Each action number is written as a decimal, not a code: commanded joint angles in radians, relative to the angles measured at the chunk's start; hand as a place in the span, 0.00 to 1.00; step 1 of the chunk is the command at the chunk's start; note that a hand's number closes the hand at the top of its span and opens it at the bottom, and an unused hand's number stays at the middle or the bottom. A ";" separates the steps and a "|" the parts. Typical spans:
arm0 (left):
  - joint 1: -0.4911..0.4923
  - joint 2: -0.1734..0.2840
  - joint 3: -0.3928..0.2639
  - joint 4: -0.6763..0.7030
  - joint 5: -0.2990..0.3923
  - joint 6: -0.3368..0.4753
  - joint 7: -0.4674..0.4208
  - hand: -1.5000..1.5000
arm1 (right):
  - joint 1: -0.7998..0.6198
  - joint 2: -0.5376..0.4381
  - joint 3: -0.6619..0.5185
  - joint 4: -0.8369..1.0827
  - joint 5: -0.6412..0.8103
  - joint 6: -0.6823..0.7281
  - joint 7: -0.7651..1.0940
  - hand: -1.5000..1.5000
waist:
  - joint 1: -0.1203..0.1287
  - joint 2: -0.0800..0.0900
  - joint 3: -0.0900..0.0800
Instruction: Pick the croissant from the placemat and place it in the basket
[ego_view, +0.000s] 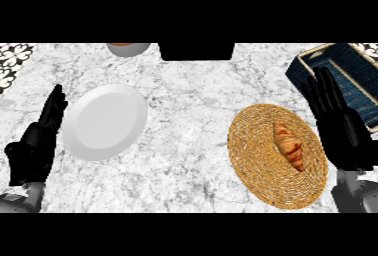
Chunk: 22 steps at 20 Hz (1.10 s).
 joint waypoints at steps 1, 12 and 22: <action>-0.012 -0.074 -0.025 0.082 -0.025 -0.006 -0.055 0.50 | -0.069 -0.018 -0.038 0.104 -0.066 0.153 -0.059 1.00 | 0.016 0.029 0.005; -0.047 -0.043 -0.013 0.174 0.107 -0.153 0.064 0.50 | 0.010 -0.075 0.029 0.119 0.031 0.785 -0.690 0.00 | -0.002 0.035 0.010; -0.075 -0.069 -0.010 0.250 0.088 -0.166 0.043 0.50 | -0.083 -0.487 -0.141 0.102 0.501 0.575 -0.584 0.00 | -0.009 0.024 0.001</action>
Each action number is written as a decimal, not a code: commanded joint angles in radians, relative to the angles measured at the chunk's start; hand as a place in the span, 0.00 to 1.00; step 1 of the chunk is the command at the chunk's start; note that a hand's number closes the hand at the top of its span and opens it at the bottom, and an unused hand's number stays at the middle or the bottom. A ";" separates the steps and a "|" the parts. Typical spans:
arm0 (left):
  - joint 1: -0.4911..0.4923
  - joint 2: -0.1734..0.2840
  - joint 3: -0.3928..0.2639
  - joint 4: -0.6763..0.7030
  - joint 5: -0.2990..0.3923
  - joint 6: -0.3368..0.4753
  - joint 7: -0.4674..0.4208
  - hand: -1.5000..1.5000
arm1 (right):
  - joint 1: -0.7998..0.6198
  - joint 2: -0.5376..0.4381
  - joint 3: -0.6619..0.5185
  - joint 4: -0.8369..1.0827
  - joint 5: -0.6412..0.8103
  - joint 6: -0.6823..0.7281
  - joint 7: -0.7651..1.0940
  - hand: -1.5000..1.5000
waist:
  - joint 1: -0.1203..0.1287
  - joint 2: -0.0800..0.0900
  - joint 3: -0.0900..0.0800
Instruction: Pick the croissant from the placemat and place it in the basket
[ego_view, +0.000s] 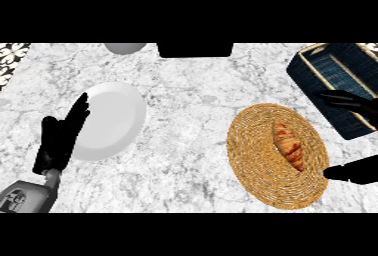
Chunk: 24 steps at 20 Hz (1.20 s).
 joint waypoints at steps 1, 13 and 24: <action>-0.006 -0.015 -0.010 0.014 -0.014 0.003 -0.003 0.50 | -0.025 -0.205 -0.035 -0.027 0.179 0.010 0.040 0.00 | -0.003 -0.004 -0.002; -0.044 -0.062 0.042 0.155 -0.020 -0.068 -0.082 0.50 | -0.010 -0.435 0.047 -0.094 0.221 0.355 0.047 0.00 | 0.012 -0.001 0.000; -0.055 -0.098 0.100 0.126 -0.082 -0.120 -0.032 0.50 | -0.012 -0.293 0.000 0.058 0.364 0.238 -0.029 0.00 | 0.023 0.000 0.001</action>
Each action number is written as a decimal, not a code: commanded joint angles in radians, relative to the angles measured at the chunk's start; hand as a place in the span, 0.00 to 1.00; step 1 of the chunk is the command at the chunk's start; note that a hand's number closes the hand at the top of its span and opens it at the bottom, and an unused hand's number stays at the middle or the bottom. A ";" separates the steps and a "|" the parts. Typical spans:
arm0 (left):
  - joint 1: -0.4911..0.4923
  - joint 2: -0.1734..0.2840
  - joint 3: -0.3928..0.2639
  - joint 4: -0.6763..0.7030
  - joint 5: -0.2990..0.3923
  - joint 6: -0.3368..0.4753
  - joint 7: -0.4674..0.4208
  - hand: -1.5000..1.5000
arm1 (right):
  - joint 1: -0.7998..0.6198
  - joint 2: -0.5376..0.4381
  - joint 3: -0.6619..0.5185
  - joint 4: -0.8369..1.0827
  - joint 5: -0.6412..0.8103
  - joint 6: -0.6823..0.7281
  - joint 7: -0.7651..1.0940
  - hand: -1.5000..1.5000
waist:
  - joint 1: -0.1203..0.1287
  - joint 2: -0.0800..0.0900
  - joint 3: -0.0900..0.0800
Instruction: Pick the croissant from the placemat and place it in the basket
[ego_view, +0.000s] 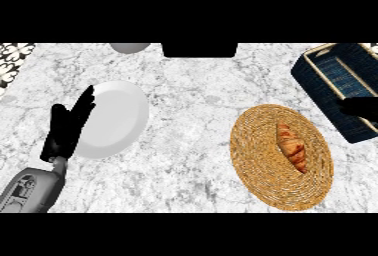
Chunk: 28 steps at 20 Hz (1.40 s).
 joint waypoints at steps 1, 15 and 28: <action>0.005 -0.029 0.015 -0.026 -0.041 0.002 0.023 0.50 | 0.023 0.071 -0.027 0.025 0.060 -0.012 -0.061 0.00 | -0.001 -0.001 0.000; -0.029 -0.064 0.126 0.085 -0.083 -0.095 -0.045 0.50 | -0.040 0.245 0.052 0.189 0.272 -0.071 -0.106 0.00 | -0.003 0.000 0.000; 0.052 -0.170 0.091 -0.042 -0.195 -0.069 0.018 0.50 | -0.186 0.419 0.070 0.399 0.434 -0.124 -0.127 0.00 | 0.006 0.001 0.000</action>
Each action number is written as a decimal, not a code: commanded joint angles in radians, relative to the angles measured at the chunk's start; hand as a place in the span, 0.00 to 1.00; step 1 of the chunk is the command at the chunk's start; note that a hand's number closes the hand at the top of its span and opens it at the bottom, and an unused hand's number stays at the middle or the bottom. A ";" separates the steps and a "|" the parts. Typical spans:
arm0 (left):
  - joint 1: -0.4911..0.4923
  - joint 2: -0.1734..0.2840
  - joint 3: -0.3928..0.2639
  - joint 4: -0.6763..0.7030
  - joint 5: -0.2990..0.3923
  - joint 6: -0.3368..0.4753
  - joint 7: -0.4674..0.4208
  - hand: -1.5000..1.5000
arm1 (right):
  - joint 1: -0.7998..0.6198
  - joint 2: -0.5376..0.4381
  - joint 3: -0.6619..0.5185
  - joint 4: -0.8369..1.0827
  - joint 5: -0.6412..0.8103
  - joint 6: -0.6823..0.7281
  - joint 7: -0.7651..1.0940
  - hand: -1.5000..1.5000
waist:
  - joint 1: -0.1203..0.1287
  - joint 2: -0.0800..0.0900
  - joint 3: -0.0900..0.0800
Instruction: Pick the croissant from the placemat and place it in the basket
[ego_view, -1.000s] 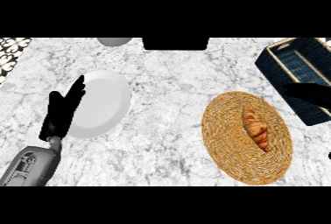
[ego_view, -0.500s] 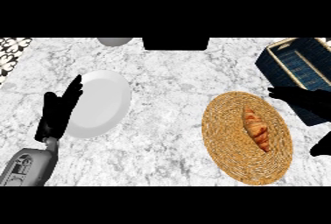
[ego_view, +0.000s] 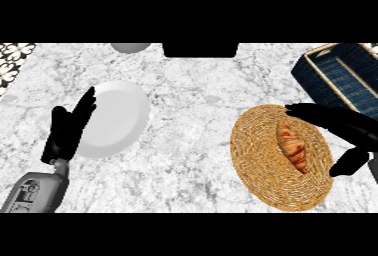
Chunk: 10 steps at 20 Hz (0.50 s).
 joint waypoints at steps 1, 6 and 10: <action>0.033 -0.015 0.029 0.044 -0.020 -0.026 -0.083 0.50 | 0.041 0.045 0.014 0.001 0.062 -0.032 -0.029 0.00 | -0.003 0.000 0.000; 0.020 -0.076 0.011 0.005 -0.084 0.015 -0.019 0.50 | -0.026 0.104 -0.014 -0.001 0.082 0.035 0.029 0.00 | -0.002 0.000 0.000; -0.038 -0.048 0.083 0.130 -0.045 -0.071 -0.095 0.50 | -0.096 0.112 -0.036 0.113 0.119 0.022 -0.015 0.00 | -0.002 0.001 -0.001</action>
